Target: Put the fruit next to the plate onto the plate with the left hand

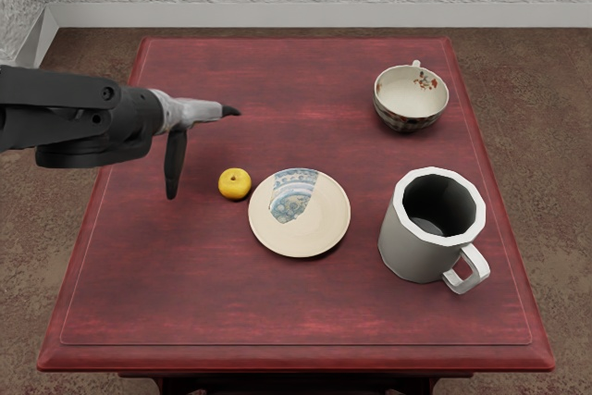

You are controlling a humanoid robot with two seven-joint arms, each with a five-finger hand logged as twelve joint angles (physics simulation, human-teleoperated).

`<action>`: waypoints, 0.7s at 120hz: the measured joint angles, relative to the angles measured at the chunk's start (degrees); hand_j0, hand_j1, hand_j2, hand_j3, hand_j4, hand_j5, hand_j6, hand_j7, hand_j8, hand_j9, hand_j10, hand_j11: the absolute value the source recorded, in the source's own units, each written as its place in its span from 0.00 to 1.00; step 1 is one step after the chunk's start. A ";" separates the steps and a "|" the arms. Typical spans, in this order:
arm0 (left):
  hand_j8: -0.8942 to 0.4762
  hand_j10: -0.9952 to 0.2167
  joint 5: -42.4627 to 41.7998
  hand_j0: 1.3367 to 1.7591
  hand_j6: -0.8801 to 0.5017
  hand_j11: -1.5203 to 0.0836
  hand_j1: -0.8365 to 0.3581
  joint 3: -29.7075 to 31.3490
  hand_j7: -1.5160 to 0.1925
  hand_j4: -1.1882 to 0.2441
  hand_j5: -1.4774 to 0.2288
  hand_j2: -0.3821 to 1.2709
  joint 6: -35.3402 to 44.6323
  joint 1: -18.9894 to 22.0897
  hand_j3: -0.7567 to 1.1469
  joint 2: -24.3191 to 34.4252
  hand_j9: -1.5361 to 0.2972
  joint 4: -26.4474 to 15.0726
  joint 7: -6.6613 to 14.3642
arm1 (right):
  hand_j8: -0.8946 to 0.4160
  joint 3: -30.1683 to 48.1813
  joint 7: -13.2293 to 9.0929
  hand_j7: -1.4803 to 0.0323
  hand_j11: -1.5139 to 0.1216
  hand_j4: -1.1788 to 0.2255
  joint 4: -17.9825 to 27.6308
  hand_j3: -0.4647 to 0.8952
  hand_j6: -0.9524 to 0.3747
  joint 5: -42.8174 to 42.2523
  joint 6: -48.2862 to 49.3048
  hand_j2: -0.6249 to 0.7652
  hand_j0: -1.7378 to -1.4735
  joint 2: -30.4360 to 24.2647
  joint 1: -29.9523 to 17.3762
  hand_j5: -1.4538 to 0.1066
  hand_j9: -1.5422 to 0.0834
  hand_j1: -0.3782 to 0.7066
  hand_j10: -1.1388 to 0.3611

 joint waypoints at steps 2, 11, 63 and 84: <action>0.65 0.82 0.00 0.76 0.64 0.95 0.99 0.13 0.89 0.83 0.87 0.23 0.22 0.00 0.40 -0.32 0.84 -0.06 0.05 | 0.66 0.00 0.00 0.96 0.91 0.82 0.00 0.34 0.70 -0.01 0.00 0.45 0.30 0.00 0.00 0.91 0.93 0.05 0.74; 0.65 0.82 -0.03 0.76 0.64 0.95 0.99 0.77 0.89 0.83 0.87 0.23 1.49 -0.04 0.40 -2.21 0.84 -0.24 0.18 | 0.66 0.00 0.00 0.96 0.91 0.82 0.01 0.34 0.70 0.01 0.01 0.45 0.30 0.00 0.00 0.91 0.93 0.05 0.74; 0.62 0.78 -0.06 0.76 0.60 0.91 0.94 4.43 0.85 0.80 0.83 0.24 8.39 0.09 0.40 -7.53 0.80 0.30 0.16 | 0.66 0.00 0.00 0.96 0.91 0.82 0.01 0.34 0.70 -0.01 0.00 0.45 0.30 0.00 0.00 0.91 0.93 0.05 0.74; 0.57 0.72 -0.06 0.76 0.55 0.85 0.88 4.68 0.80 0.75 0.78 0.25 8.76 0.43 0.40 -9.10 0.76 0.35 0.09 | 0.66 0.00 0.00 0.96 0.91 0.82 0.01 0.34 0.70 0.01 0.00 0.45 0.30 0.00 0.00 0.91 0.93 0.05 0.74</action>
